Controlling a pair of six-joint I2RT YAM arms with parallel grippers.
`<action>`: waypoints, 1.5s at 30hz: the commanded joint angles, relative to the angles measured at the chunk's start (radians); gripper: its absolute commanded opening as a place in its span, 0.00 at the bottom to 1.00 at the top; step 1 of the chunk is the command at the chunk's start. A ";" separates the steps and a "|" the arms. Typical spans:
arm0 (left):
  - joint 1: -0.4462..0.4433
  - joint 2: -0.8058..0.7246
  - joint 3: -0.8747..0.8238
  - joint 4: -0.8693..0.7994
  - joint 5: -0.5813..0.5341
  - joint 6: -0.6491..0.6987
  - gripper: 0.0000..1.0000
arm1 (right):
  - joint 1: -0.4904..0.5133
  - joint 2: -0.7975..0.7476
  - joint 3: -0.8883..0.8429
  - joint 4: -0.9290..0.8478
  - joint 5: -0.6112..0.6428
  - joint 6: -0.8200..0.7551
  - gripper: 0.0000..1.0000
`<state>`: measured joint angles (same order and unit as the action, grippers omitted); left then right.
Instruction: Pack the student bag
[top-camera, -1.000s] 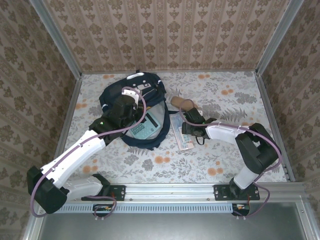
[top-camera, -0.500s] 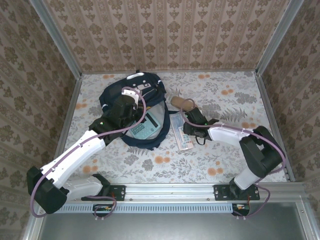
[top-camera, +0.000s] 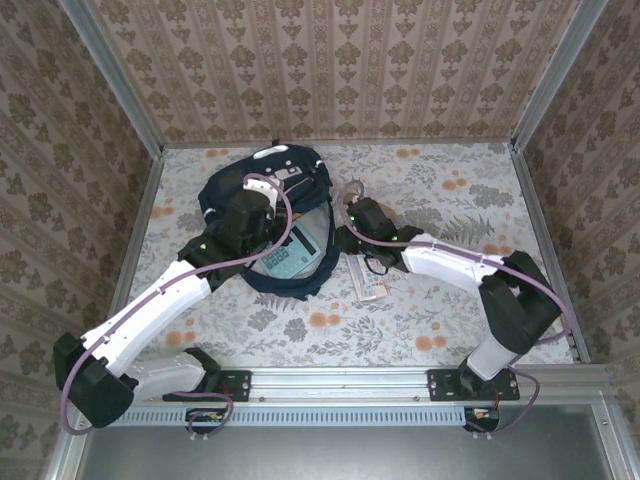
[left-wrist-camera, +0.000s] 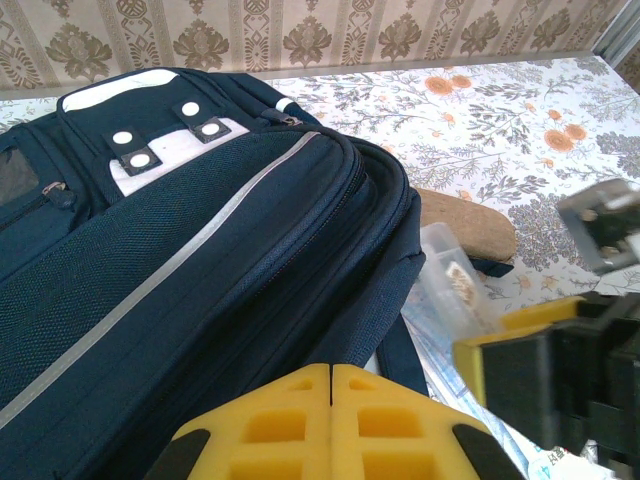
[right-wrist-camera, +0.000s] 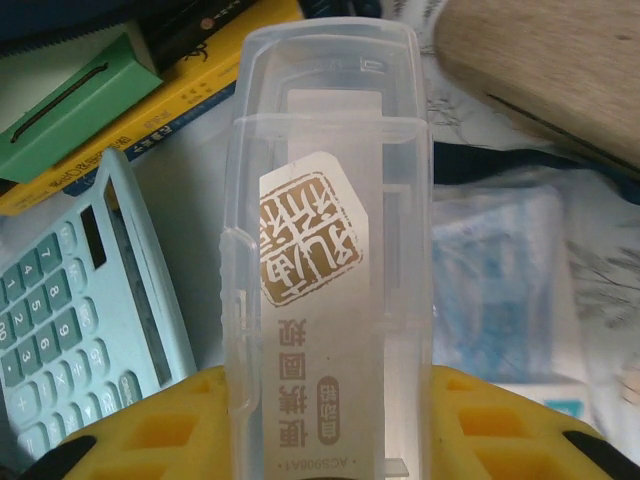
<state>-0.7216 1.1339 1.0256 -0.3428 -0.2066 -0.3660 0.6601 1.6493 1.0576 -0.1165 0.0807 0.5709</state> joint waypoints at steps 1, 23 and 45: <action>-0.007 -0.029 0.010 0.068 0.001 0.016 0.00 | 0.013 0.080 0.075 0.028 -0.049 -0.014 0.36; -0.003 -0.026 0.010 0.067 -0.001 0.017 0.00 | 0.007 0.379 0.280 0.059 -0.145 0.083 0.53; -0.002 -0.026 0.007 0.065 -0.006 0.015 0.00 | 0.028 0.118 0.095 -0.080 0.042 0.026 0.57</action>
<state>-0.7212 1.1339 1.0256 -0.3363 -0.2066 -0.3656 0.6807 1.7855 1.1774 -0.1658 0.1276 0.6003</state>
